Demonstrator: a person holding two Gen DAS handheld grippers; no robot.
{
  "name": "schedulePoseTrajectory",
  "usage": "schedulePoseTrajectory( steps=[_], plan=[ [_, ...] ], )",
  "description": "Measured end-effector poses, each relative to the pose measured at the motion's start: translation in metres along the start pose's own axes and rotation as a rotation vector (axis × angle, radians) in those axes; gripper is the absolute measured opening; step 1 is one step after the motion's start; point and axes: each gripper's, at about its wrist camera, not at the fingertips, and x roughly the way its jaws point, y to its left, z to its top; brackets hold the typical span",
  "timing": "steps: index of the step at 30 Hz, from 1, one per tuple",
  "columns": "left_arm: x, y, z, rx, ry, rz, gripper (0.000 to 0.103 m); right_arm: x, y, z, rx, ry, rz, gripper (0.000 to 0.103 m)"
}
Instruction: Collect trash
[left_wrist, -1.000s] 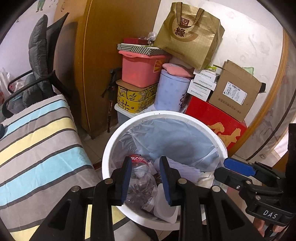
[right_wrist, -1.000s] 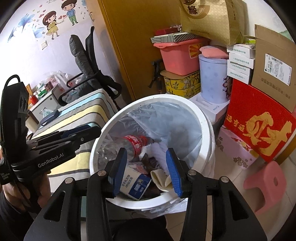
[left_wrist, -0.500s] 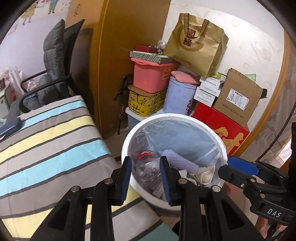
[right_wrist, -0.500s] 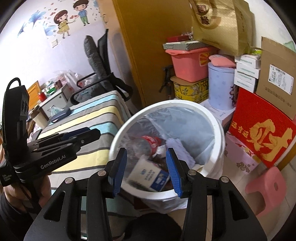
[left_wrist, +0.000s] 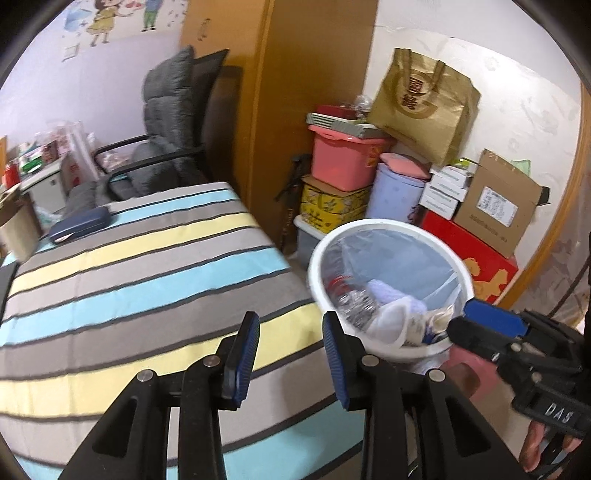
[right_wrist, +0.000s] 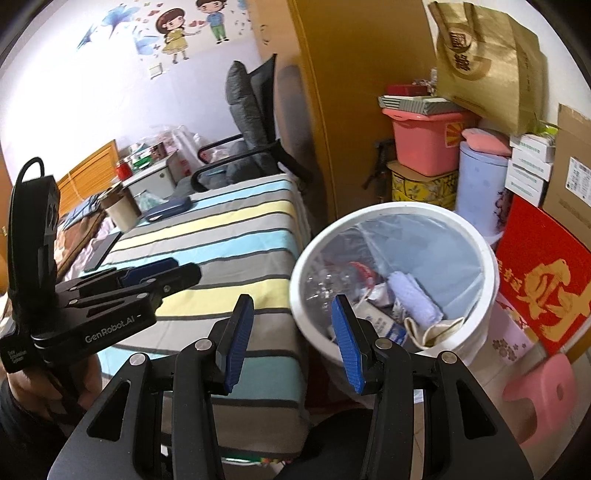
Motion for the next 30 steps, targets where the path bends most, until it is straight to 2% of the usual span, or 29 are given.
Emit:
schedulePoseTrajectory(
  steps=[7, 14, 30],
  plan=[
    [-0.031, 0.023, -0.023, -0.033, -0.022, 0.102, 0.035, -0.008, 0.016, -0.011, -0.028, -0.013, 0.029, 0.046],
    [-0.053, 0.032, -0.043, -0.055, -0.029, 0.168, 0.035, -0.015, 0.029, -0.022, -0.046, -0.012, 0.039, 0.046],
    [-0.078, 0.047, -0.068, -0.096, -0.040, 0.235, 0.035, -0.020, 0.046, -0.031, -0.078, -0.010, 0.051, 0.046]
  ],
)
